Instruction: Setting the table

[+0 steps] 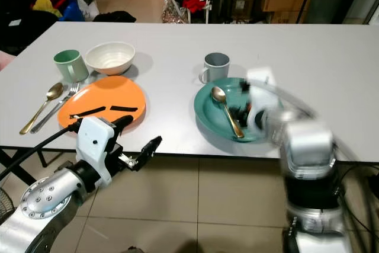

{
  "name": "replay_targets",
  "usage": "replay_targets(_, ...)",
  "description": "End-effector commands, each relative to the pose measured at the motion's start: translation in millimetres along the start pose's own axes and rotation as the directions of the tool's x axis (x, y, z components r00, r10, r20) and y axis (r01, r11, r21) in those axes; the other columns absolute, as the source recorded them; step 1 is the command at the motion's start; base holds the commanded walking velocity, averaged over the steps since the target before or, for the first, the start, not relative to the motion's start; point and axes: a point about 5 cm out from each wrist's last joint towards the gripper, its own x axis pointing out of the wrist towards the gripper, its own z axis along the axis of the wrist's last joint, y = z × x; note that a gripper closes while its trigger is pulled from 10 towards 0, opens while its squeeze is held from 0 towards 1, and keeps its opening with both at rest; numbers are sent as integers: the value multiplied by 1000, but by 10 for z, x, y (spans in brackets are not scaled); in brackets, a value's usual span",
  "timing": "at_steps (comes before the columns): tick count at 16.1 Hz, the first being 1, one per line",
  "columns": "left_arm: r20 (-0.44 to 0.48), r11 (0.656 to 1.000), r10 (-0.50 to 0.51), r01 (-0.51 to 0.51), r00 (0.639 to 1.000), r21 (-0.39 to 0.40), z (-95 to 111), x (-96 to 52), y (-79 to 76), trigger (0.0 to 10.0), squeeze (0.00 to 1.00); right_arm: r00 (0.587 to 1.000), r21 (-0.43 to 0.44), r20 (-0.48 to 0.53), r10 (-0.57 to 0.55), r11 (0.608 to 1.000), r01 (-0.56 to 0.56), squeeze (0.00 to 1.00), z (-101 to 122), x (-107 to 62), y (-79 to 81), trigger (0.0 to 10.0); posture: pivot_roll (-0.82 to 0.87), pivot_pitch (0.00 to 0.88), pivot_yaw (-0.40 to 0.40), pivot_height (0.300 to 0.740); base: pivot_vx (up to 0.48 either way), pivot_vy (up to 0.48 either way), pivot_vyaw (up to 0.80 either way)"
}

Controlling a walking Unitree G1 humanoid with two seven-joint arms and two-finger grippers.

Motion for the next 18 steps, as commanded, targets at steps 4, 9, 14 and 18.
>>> replay_targets(4, 9, 997, 74, -74, 997, 13, -2, 18, 31, 10000, 0, 979, 29, 203, 10, 999, -16, 0, 105, -96, -43, 10000, -79, 0, 63, 740, 0, 0, 0)
replay_targets(9, 11, 955, 295, -295, 955, -10, -58, -122, 111, 10000, 0, 868, 11, 450, 210, 971, -241, 0, 8, -410, 160, 10000, -77, 0, 66, 740, 0, 0, 0)
replay_targets(14, 21, 928, 371, -370, 928, -36, -54, -241, 108, 10000, 0, 875, -91, 389, 288, 957, -275, 0, -316, -376, 600, 10000, -50, 0, 66, 740, 0, 0, 0)
replay_targets(18, 13, 922, 386, -386, 922, -19, -57, -258, 117, 10000, 0, 878, -101, 403, 259, 966, -239, 0, -351, -351, 634, 10000, -38, 0, 70, 740, -298, 0, 0)
